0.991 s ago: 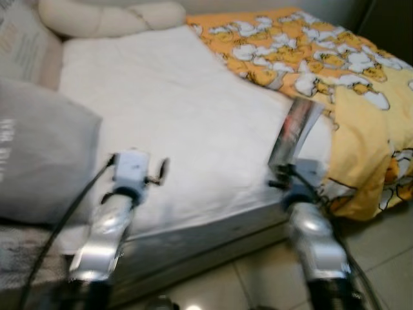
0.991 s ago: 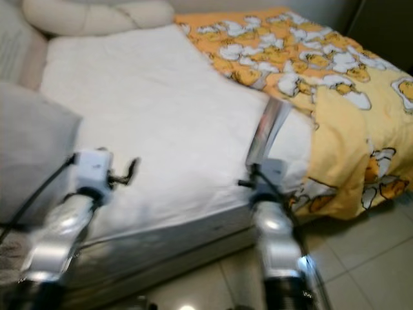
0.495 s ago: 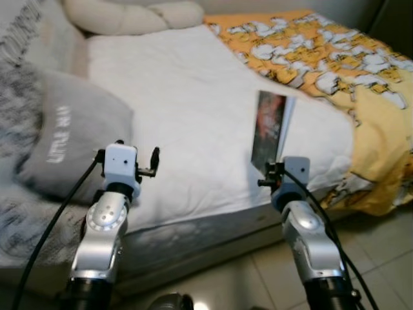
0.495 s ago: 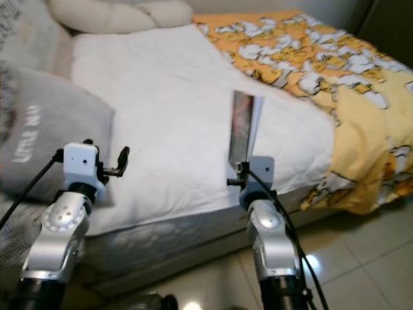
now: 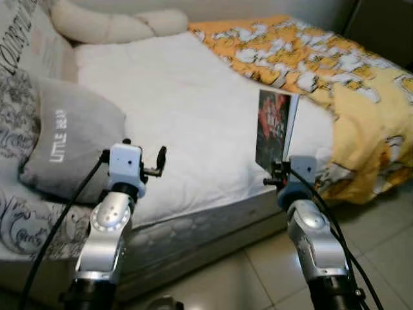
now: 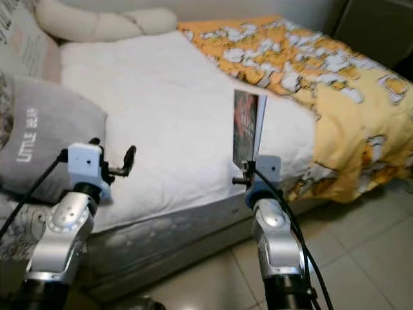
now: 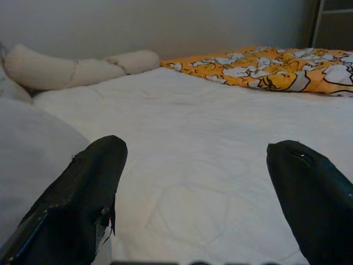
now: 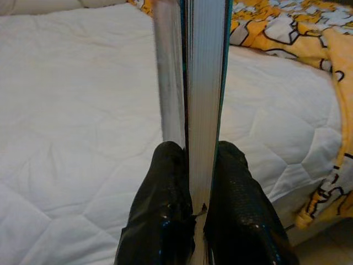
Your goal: Clean up the room
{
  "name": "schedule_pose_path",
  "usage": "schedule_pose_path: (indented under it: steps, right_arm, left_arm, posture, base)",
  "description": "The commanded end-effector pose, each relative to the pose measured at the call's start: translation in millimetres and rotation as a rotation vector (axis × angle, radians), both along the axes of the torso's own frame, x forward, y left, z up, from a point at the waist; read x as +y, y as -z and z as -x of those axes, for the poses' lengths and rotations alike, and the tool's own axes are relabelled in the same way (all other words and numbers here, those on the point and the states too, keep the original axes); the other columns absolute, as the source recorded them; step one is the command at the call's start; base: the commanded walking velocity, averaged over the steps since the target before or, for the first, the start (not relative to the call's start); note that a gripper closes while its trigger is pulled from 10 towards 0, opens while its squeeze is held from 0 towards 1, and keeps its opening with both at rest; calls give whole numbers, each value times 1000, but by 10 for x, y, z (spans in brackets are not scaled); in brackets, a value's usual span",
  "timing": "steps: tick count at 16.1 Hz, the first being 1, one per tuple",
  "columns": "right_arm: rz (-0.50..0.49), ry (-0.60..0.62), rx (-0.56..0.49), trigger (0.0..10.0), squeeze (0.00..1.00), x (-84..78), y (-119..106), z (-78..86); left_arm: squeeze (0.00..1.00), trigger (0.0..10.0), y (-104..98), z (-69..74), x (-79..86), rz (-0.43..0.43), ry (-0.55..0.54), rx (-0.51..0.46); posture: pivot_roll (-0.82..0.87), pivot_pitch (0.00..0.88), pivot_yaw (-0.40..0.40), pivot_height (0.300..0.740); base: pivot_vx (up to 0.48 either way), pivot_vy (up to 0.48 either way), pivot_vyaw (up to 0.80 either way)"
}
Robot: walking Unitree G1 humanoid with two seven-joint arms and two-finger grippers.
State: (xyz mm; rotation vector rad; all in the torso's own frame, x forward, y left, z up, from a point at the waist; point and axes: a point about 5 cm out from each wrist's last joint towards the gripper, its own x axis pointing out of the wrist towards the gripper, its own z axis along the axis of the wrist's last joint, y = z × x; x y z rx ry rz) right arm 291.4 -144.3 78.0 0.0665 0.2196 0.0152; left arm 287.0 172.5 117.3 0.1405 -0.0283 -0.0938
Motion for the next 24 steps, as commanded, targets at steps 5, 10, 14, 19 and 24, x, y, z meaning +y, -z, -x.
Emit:
schedule_pose_path:
  steps: [5,10,14,19,24]
  right_arm:
    - [0,15,-49,10000,0,-23,-92,-40]
    - [91,24,-55,10000,0,-57,-107,-54]
    - [80,-26,-55,10000,0,-50,-120,-72]
    - [84,-40,-55,10000,0,-70,-134,-87]
    - [47,-103,-14,10000,0,-37,-69,-55]
  left_arm:
    - [0,10000,-44,-14,-57,7,34,-17]
    - [0,10000,-51,-21,-64,5,36,-21]
    - [0,10000,-82,-37,-91,-6,47,-33]
    - [0,10000,-106,-44,-122,-25,73,-44]
    - [0,10000,-110,-1,-263,-39,193,-48]
  posture:
    - [59,0,-18,740]
    - [59,0,-23,740]
    - [57,0,-22,740]
    - [56,0,-22,740]
    - [56,0,-26,740]
  base:
    - [309,0,0]
    - [317,0,0]
    - [317,0,800]
    - [321,0,800]
    - [177,0,480]
